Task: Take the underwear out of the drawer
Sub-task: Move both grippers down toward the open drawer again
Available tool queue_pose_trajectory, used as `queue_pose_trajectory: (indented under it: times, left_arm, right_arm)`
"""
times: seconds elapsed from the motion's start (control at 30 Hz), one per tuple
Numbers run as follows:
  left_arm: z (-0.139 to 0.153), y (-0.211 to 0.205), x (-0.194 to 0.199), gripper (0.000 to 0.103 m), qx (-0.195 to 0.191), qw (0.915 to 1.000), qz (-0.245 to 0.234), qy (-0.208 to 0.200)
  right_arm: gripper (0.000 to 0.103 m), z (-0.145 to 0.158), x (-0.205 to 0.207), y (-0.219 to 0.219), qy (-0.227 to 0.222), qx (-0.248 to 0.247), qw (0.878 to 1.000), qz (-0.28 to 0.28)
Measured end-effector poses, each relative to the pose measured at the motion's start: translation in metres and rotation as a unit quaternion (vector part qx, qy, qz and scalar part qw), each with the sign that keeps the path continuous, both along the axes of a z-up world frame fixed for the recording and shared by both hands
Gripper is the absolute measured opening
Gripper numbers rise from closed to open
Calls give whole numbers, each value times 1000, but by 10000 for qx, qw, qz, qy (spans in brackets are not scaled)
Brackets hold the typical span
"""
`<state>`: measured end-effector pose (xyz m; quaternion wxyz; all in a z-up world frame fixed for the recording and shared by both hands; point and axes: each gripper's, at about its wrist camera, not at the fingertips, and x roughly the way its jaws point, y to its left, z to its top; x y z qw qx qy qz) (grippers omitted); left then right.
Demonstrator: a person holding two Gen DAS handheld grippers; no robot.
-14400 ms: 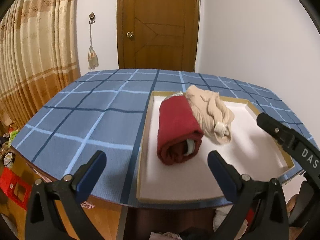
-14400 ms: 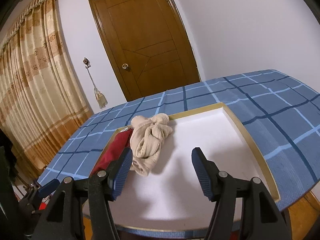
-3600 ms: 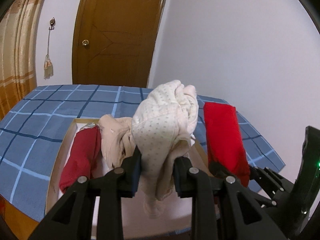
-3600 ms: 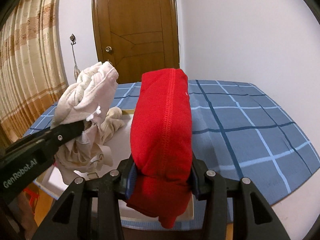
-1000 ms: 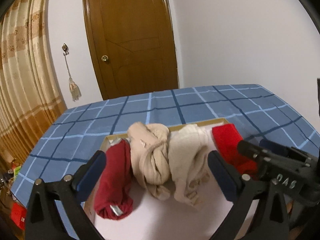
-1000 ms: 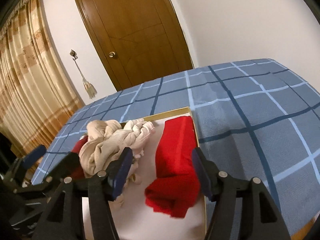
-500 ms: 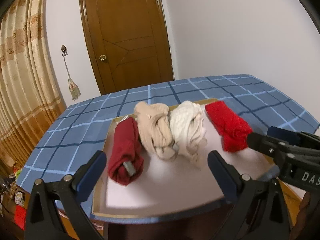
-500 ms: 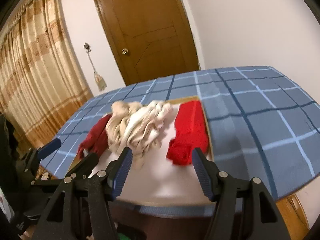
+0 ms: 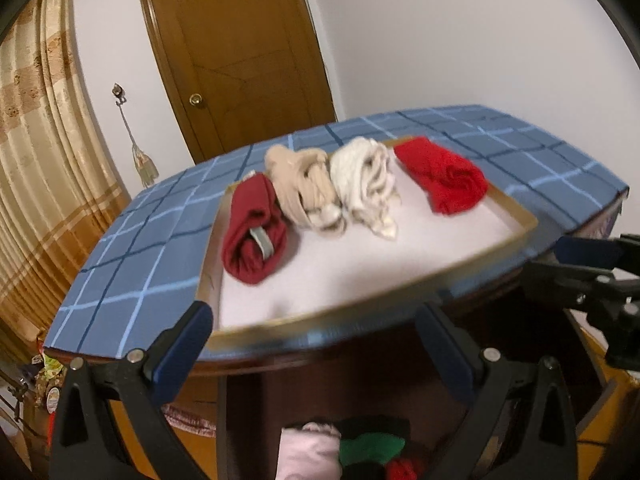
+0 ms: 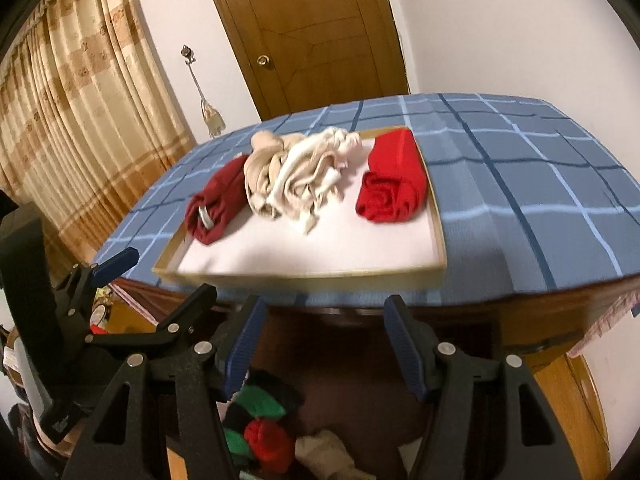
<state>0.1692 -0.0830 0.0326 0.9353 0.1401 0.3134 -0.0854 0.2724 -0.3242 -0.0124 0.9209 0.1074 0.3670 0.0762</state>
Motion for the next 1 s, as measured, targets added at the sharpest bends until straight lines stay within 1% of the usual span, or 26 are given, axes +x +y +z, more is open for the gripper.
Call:
queue_pose_trajectory:
  times: [0.2,0.57,0.7,0.83,1.0]
  left_arm:
    - [-14,2,-14,103,75,9997,-27,231]
    - [-53,6,-31,103,144,9962,-65,859]
    - [-66,7,-37,103,166,9944,-90,1041]
    - [-77,8,-44,103,156,9928,-129,1178]
    - [-91,9,-52,103,151,9902,-177,1374]
  right_arm:
    - [64,-16,-16,-4,223,123,9997,-51]
    - [64,-54,-44,-17,580,512,9965,-325]
    - [64,-72,-51,-10,763,352,9959,-338]
    - [64,-88,-57,-7,904,357,9947,-342]
    - [64,-100,-61,-10,1029,451,9930,-372]
